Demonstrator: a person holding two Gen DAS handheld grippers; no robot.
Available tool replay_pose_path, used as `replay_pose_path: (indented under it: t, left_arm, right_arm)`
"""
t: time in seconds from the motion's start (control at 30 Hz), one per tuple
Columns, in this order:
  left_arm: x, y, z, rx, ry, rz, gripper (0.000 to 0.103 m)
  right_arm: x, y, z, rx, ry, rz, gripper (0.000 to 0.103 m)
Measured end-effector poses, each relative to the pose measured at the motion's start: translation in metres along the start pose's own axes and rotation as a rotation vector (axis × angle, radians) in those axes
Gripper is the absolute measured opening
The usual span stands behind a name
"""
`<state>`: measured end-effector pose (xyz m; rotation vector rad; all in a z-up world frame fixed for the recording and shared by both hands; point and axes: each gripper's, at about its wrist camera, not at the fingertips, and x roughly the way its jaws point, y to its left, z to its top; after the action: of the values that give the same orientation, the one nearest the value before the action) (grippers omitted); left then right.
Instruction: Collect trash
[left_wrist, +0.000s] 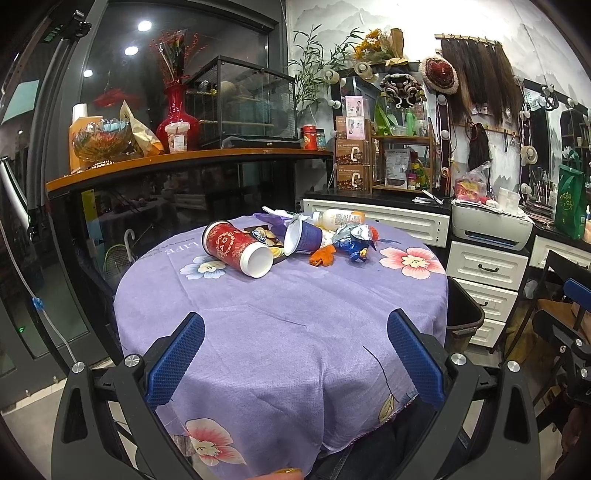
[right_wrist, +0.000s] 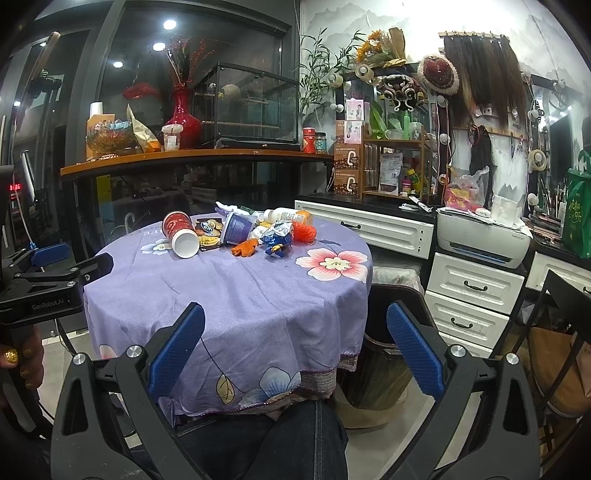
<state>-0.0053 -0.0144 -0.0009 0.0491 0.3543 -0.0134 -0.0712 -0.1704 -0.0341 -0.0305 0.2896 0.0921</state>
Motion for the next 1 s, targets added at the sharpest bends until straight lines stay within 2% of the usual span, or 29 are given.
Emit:
replay_pose_path:
  t: [1.0]
  left_arm:
    - [0.0052,-0.0062,-0.0046,0.013,0.006,-0.013,0.098]
  right_arm:
    - [0.0001,-0.0037,0.0023,0.006,0.010,-0.004,0.097]
